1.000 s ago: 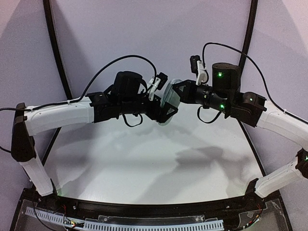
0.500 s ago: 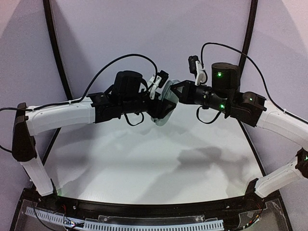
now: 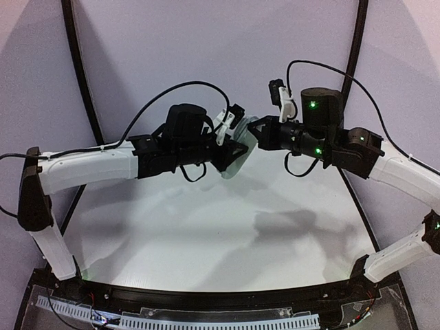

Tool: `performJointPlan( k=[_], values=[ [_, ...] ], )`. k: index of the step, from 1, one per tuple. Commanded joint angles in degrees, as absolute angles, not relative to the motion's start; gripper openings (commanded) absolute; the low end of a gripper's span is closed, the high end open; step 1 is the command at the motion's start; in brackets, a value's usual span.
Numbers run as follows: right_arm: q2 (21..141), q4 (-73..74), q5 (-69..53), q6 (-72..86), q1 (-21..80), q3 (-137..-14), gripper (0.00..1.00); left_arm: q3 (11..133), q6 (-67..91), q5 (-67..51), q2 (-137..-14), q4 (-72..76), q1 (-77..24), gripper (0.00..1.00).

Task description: Open the umbrella

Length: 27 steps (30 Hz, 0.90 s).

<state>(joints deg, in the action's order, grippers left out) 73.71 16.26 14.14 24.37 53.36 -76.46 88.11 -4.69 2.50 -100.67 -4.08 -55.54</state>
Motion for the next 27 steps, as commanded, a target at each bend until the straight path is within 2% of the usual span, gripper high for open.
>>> performJointPlan(
  k=[1, 6, 12, 16, 27],
  values=[
    [72.86, 21.10, 30.60, 17.08, 53.34, -80.01, 0.00, 83.43, -8.32, 6.22, -97.90, -9.58, -55.86, 0.01],
    [74.07, 25.06, 40.98, 10.91, 52.09, -81.85, 0.00, 80.34, -10.16, 5.10, -95.55, -13.79, -56.24, 0.01],
    [75.97, 30.25, 39.13, 10.98, 48.72, -83.52, 0.00, 75.61, -11.20, 4.16, -91.39, -13.90, -56.57, 0.01],
    [76.14, 31.93, 31.10, 14.51, 45.47, -82.51, 0.00, 71.62, -9.30, -2.49, -87.13, -7.60, -56.52, 0.01],
    [77.15, 35.60, -2.47, 17.82, 36.56, -79.77, 0.00, 67.82, -3.49, -19.71, -80.13, 2.60, -56.57, 0.01]
  ],
)
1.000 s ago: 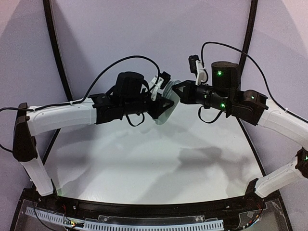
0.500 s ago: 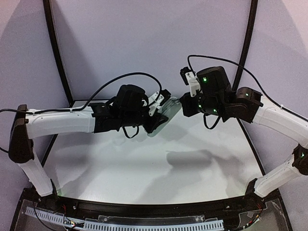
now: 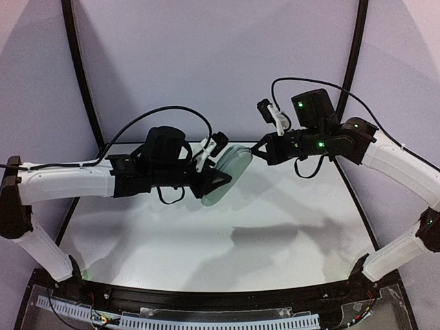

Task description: Open the umbrella

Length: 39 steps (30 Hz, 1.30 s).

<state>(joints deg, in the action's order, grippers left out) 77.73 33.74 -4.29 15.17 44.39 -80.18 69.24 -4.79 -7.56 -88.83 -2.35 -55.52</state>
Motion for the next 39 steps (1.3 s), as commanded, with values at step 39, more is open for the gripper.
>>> performJointPlan(
  k=[39],
  values=[
    [81.18, 14.55, -26.40, 21.10, 45.81, -62.77, 0.09, 66.80, 12.12, -17.63, -76.60, 25.94, -56.53, 0.01]
  ],
)
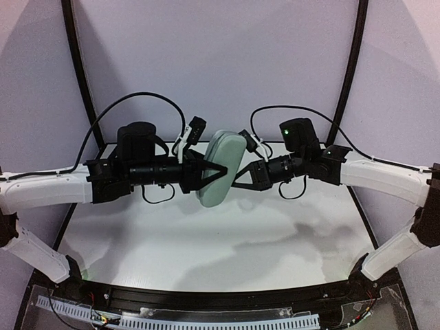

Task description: Open the umbrella

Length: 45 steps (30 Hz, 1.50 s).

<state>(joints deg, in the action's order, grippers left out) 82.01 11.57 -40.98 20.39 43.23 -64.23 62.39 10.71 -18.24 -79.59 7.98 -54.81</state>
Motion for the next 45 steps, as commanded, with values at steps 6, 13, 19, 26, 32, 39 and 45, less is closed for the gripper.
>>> performJointPlan(
  k=[6, 13, 19, 26, 32, 39, 45],
  values=[
    [73.13, 22.71, -5.38, 29.23, 41.53, -61.13, 0.84, 66.42, 12.35, 3.01, -75.38, 9.06, -56.54, 0.01],
    [62.85, 30.58, 13.38, 36.96, 39.74, -54.96, 0.99, 74.64, 26.20, 31.34, -79.98, -25.60, -56.68, 0.01],
    [56.13, 33.17, 17.85, 38.40, 39.46, -50.63, 0.99, 83.27, 46.93, 42.31, -89.60, -55.03, -56.77, 0.01],
    [54.20, 35.13, 17.89, 39.69, 39.17, -48.59, 0.99, 91.90, 62.40, 42.07, -104.00, -75.02, -57.21, 0.01],
    [53.91, 34.95, 16.33, 40.40, 39.19, -46.99, 0.98, 97.89, 65.01, 38.04, -113.97, -78.50, -58.91, 0.01],
    [52.72, 34.68, 15.70, 40.82, 39.12, -45.42, 0.99, 100.22, 63.45, 33.32, -120.79, -73.39, -59.27, 0.08],
    [51.35, 34.87, 15.49, 40.89, 39.14, -44.93, 0.98, 101.57, 61.11, 30.75, -122.94, -71.51, -59.75, 0.31]
  ],
)
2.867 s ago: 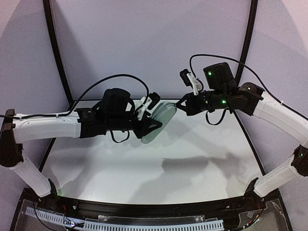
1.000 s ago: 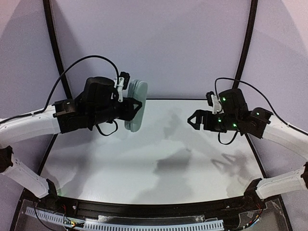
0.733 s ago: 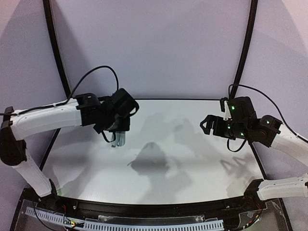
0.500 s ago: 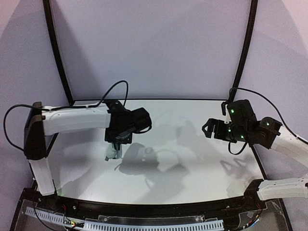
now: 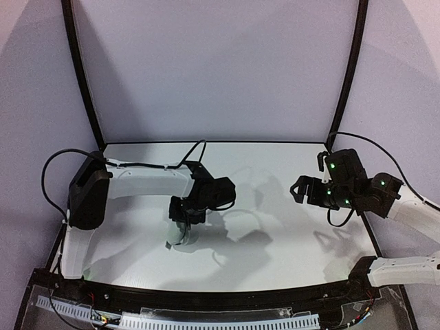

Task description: Open the umbrella

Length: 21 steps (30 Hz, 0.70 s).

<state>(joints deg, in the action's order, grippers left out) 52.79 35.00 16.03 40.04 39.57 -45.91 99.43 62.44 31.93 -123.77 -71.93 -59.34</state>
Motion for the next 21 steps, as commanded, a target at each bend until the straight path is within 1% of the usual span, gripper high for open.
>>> performJointPlan(
  k=[1, 3, 4, 5, 11, 17, 19, 21],
  values=[
    [51.08, 34.97, 15.70, 41.05, 39.08, -44.79, 0.99, 101.73, 60.52, 30.41, -122.95, -71.29, -59.80, 0.36],
    [50.65, 35.00, 15.74, 41.14, 39.10, -44.50, 0.99, 102.09, 59.50, 29.76, -122.92, -70.66, -59.90, 0.53],
    [50.49, 35.09, 15.70, 41.17, 39.15, -44.41, 0.99, 102.20, 59.25, 29.26, -122.89, -70.29, -59.93, 0.59],
    [50.30, 35.19, 15.72, 41.10, 39.09, -44.39, 0.99, 102.58, 58.68, 28.92, -122.88, -70.16, -60.04, 0.63],
    [49.57, 35.02, 15.57, 40.97, 39.07, -43.94, 0.99, 104.61, 54.55, 25.58, -121.85, -67.66, -60.75, 0.80],
    [49.57, 33.68, 14.25, 40.84, 39.09, -43.04, 0.99, 104.25, 52.49, 22.66, -119.19, -65.18, -60.80, 0.91],
    [49.63, 32.72, 13.14, 40.65, 39.10, -42.37, 0.99, 103.35, 52.07, 22.25, -117.22, -64.08, -60.75, 0.93],
    [49.96, 32.12, 12.56, 40.59, 39.10, -41.93, 0.99, 102.15, 51.64, 21.49, -115.34, -62.77, -60.79, 0.97]
  ],
)
